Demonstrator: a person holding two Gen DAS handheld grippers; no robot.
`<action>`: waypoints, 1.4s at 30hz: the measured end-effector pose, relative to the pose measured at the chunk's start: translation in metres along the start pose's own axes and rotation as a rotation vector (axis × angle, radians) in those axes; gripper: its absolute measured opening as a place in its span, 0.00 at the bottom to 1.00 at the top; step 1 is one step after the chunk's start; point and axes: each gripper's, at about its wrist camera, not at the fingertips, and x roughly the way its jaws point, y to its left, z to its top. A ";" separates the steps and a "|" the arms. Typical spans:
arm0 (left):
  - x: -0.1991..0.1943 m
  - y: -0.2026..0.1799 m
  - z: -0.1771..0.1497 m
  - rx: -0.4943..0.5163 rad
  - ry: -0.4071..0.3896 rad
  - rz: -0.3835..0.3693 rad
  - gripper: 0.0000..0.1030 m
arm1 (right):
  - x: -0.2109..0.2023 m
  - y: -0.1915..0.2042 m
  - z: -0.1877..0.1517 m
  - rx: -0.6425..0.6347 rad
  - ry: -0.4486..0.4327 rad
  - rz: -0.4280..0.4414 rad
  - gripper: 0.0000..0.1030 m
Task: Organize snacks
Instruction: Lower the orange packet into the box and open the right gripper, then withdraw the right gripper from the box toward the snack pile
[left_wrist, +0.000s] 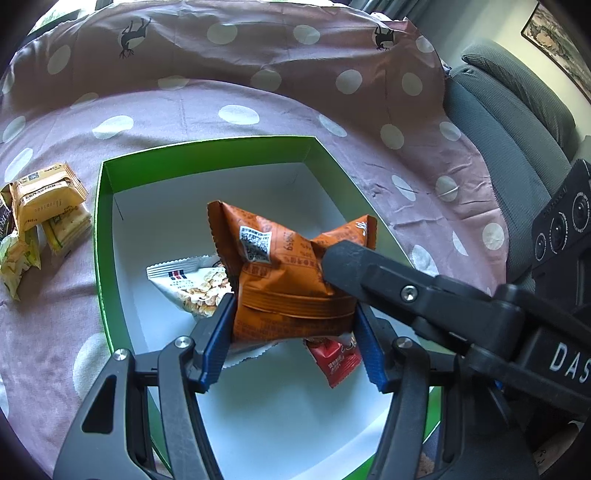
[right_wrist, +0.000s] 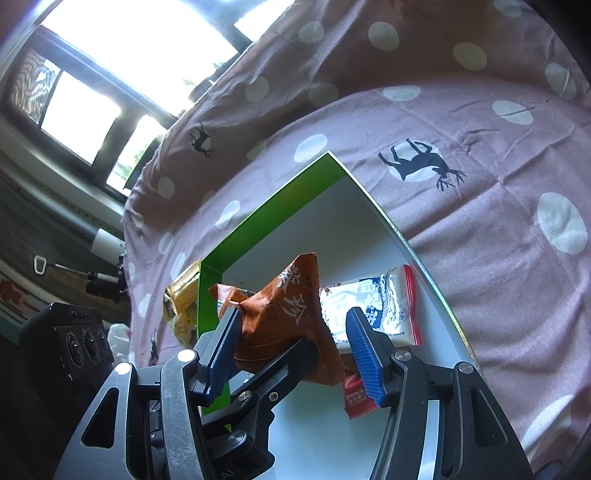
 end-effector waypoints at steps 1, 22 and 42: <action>0.000 0.000 0.000 -0.001 0.000 -0.001 0.59 | 0.000 0.000 0.000 -0.001 0.000 -0.001 0.59; -0.031 0.006 -0.004 0.005 -0.067 -0.033 0.72 | -0.004 0.002 0.000 -0.001 -0.030 -0.021 0.59; -0.127 0.089 -0.032 -0.139 -0.275 0.067 0.95 | 0.005 0.039 -0.008 -0.108 -0.105 -0.058 0.85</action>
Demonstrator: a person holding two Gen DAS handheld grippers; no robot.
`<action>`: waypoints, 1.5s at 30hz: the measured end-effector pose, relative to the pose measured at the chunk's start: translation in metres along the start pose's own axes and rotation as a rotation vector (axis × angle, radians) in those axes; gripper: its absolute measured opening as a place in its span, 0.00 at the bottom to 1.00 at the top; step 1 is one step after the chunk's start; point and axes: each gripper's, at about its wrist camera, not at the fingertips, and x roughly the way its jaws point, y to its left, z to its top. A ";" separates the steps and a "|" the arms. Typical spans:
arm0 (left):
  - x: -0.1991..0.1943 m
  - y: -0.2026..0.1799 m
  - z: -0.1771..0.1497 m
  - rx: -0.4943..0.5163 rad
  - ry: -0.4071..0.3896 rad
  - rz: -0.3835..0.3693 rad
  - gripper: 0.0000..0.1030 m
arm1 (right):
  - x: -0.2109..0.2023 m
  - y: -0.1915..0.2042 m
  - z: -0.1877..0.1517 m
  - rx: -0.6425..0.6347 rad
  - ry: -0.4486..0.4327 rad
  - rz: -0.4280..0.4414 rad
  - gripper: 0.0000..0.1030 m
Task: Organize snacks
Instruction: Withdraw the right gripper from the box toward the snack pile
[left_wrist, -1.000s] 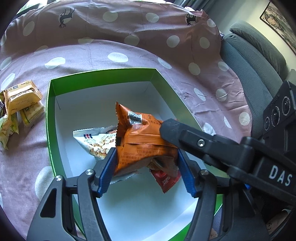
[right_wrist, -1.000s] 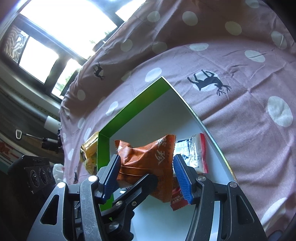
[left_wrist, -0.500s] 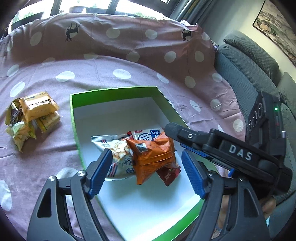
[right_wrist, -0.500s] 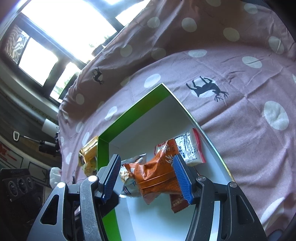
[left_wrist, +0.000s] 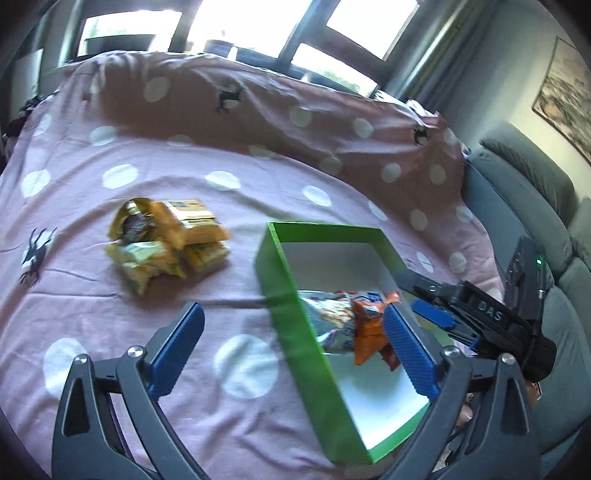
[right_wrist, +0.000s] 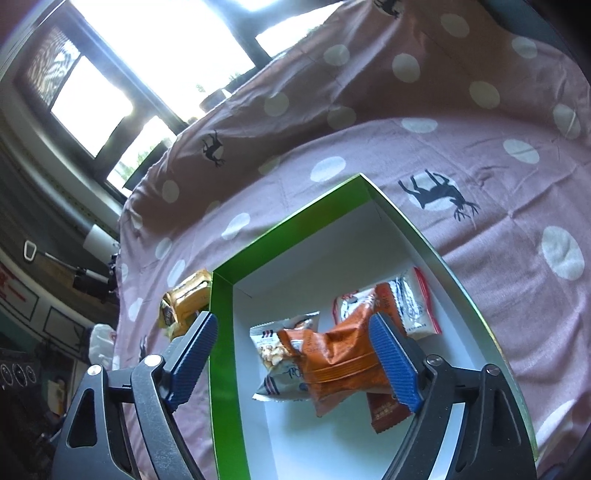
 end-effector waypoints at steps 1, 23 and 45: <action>-0.001 0.006 -0.001 -0.003 0.008 0.006 0.95 | 0.000 0.004 -0.001 -0.014 -0.012 -0.002 0.86; 0.009 0.142 -0.027 -0.143 -0.005 0.282 0.95 | 0.020 0.093 -0.041 -0.269 -0.098 0.028 0.90; 0.003 0.148 -0.023 -0.166 -0.038 0.274 0.95 | 0.040 0.122 -0.070 -0.317 -0.056 0.067 0.90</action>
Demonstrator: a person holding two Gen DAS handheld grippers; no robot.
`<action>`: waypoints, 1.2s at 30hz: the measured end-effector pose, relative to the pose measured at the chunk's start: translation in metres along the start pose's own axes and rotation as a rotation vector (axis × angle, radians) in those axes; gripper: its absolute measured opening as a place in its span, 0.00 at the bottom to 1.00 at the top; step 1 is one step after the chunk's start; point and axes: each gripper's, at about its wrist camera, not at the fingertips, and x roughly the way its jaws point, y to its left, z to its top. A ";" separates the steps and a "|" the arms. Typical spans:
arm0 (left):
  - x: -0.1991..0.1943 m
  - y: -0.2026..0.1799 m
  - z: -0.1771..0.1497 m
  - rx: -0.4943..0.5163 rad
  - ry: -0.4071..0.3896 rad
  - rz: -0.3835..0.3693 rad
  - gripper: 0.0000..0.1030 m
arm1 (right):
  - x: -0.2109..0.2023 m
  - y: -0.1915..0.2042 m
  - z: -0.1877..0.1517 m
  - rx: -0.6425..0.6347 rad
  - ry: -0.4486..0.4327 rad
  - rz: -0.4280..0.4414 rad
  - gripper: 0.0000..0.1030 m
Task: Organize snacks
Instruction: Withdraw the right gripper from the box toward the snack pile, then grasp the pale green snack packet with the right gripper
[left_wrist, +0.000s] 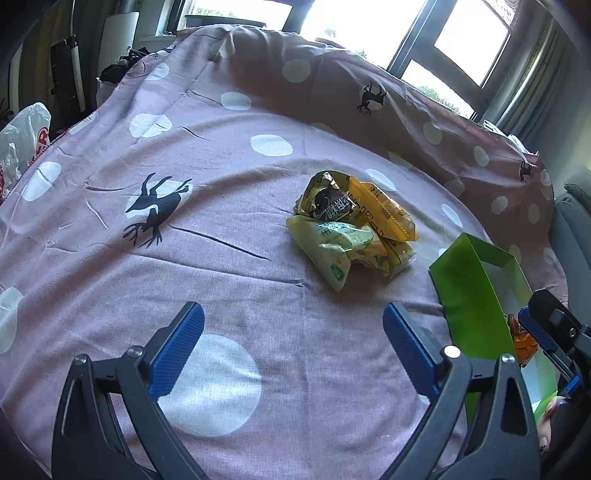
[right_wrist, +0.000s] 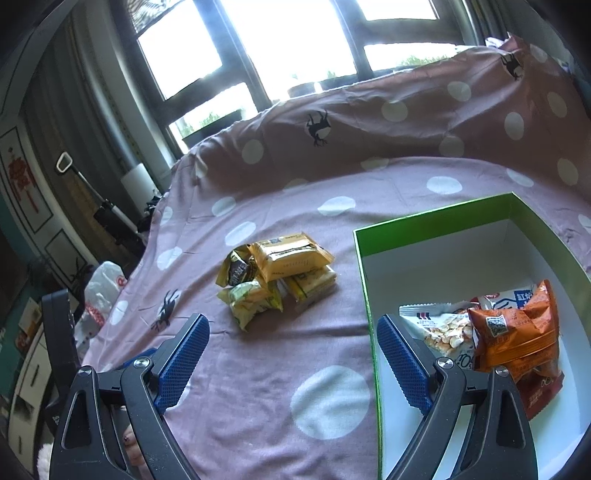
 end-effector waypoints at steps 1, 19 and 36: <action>0.000 0.000 0.000 0.002 0.001 0.000 0.95 | 0.000 0.000 0.000 0.004 0.002 0.003 0.90; 0.003 -0.002 -0.003 0.004 0.017 -0.005 0.95 | 0.005 0.001 -0.001 -0.002 0.019 -0.002 0.90; 0.000 0.005 0.004 0.006 0.031 0.003 0.94 | 0.010 -0.001 0.008 0.053 0.045 -0.005 0.90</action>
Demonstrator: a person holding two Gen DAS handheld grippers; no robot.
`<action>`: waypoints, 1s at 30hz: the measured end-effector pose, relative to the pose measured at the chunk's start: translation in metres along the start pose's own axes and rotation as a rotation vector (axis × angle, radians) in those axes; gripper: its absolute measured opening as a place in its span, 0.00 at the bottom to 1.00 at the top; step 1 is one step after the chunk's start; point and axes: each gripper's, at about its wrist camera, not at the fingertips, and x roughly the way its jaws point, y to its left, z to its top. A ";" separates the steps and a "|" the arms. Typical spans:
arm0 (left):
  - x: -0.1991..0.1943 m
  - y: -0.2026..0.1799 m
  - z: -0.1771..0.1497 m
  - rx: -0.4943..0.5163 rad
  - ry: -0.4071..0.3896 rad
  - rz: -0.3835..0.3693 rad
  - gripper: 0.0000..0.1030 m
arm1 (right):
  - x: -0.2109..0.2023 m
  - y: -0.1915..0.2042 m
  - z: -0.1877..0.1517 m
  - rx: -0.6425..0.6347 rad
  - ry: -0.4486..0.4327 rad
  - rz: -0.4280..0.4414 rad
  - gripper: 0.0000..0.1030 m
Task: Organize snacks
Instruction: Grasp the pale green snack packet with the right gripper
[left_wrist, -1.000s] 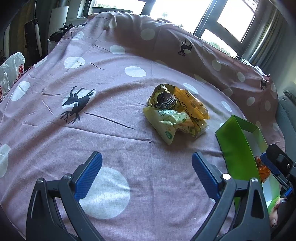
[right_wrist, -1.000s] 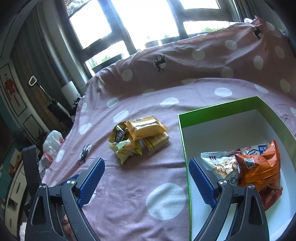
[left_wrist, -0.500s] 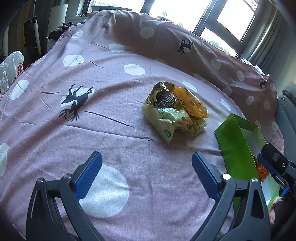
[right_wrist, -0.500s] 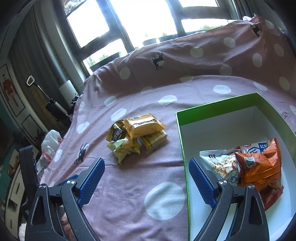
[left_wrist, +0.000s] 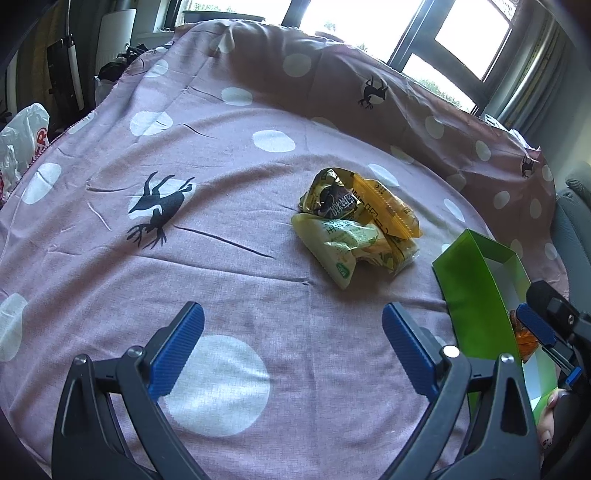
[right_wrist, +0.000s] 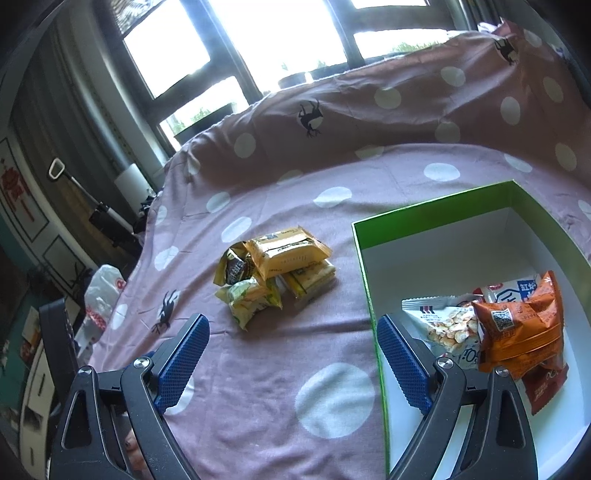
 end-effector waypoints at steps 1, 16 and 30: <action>0.000 0.001 0.001 -0.001 0.006 -0.003 0.94 | 0.003 0.002 0.003 0.010 0.008 0.002 0.90; 0.001 0.033 0.013 -0.047 0.075 0.085 0.66 | 0.139 0.072 0.028 -0.119 0.251 -0.083 0.79; -0.004 0.042 0.018 -0.094 0.079 0.079 0.66 | 0.137 0.068 0.007 -0.121 0.317 -0.050 0.44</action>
